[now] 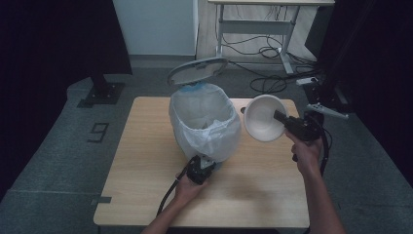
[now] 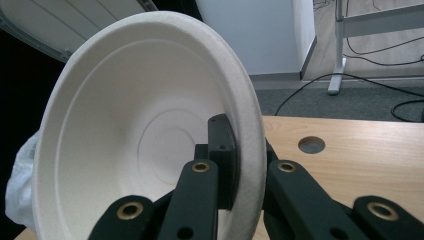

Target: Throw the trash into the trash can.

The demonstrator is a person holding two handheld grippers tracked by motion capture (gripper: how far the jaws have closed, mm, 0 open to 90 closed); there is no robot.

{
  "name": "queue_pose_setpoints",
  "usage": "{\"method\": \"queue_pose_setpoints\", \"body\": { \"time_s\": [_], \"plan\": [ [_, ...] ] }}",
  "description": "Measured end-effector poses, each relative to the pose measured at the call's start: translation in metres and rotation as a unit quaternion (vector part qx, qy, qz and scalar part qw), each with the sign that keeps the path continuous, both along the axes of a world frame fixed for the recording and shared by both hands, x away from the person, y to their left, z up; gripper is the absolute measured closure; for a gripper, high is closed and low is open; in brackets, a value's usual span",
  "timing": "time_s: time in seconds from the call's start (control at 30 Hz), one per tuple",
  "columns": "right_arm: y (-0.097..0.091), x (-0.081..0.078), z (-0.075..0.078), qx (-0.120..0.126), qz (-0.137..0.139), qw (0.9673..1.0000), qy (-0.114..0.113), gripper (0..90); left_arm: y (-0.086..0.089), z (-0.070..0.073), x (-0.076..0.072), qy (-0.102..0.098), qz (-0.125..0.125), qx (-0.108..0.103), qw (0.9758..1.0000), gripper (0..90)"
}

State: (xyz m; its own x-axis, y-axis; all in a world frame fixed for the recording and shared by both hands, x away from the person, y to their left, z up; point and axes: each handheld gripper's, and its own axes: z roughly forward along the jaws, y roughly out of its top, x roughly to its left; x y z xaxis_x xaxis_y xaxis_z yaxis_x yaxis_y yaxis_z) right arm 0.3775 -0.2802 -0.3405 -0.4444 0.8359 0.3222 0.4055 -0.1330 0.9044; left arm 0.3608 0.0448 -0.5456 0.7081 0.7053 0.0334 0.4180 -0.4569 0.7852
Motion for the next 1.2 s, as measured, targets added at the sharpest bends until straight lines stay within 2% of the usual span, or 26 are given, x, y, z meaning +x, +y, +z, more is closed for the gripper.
{"method": "queue_pose_setpoints", "body": {
  "time_s": [0.13,0.17,0.33,1.2],
  "plan": [
    [0.004,0.002,0.004,-0.001,0.004,1.0000,-0.002,85.6,0.000,0.000,0.000,0.001,0.000,-0.002,1.0000,90.0],
    [0.005,0.002,0.005,-0.001,0.005,1.0000,-0.002,85.6,0.001,0.001,0.000,0.001,-0.003,0.007,1.0000,90.0],
    [0.010,0.005,0.009,-0.005,0.008,1.0000,-0.003,85.6,0.001,0.001,0.000,0.001,-0.004,0.009,1.0000,90.0],
    [0.027,0.013,0.025,-0.012,0.017,0.9997,-0.010,85.6,0.001,0.000,0.000,0.000,-0.002,0.005,1.0000,90.0]
  ]
}}
